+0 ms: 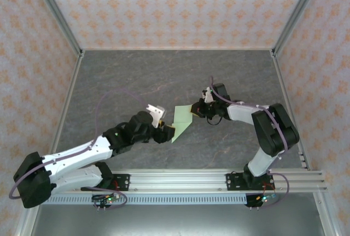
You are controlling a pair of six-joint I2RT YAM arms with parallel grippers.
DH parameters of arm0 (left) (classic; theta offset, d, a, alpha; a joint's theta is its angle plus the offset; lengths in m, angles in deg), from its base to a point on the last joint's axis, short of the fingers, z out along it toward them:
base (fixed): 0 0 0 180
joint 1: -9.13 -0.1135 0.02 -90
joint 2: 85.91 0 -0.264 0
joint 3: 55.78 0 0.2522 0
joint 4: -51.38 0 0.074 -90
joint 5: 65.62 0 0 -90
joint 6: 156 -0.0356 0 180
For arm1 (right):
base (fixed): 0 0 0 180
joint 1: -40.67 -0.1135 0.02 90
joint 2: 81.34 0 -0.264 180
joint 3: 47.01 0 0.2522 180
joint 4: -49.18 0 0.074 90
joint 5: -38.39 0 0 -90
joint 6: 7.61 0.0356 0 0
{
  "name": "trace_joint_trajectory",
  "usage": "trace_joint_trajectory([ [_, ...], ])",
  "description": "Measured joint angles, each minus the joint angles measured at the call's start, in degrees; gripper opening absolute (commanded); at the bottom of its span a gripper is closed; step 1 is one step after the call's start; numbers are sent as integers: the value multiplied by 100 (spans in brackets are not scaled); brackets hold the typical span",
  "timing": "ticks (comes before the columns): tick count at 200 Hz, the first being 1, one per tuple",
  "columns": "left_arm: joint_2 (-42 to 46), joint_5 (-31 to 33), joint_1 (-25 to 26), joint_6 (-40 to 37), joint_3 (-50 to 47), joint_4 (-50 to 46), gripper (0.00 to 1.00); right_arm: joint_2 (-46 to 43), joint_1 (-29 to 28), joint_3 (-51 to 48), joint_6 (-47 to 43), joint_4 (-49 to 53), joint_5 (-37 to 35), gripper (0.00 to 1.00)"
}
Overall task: Fold a paper plane with a square sheet of paper (fold left side to right side)
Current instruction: Fold the wing for the fifth time at the center of the table.
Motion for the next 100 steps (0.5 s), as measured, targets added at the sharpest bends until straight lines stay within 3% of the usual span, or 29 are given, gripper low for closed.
trace_joint_trajectory([
  [32, -828, 608, 529, -90, 168, -372, 63, 173, 0, 127, 111, 149, -15, 0],
  [100, -2686, 1836, 1165, -590, 1722, -1250, 63, 348, 0, 232, 157, 363, -15, 0],
])
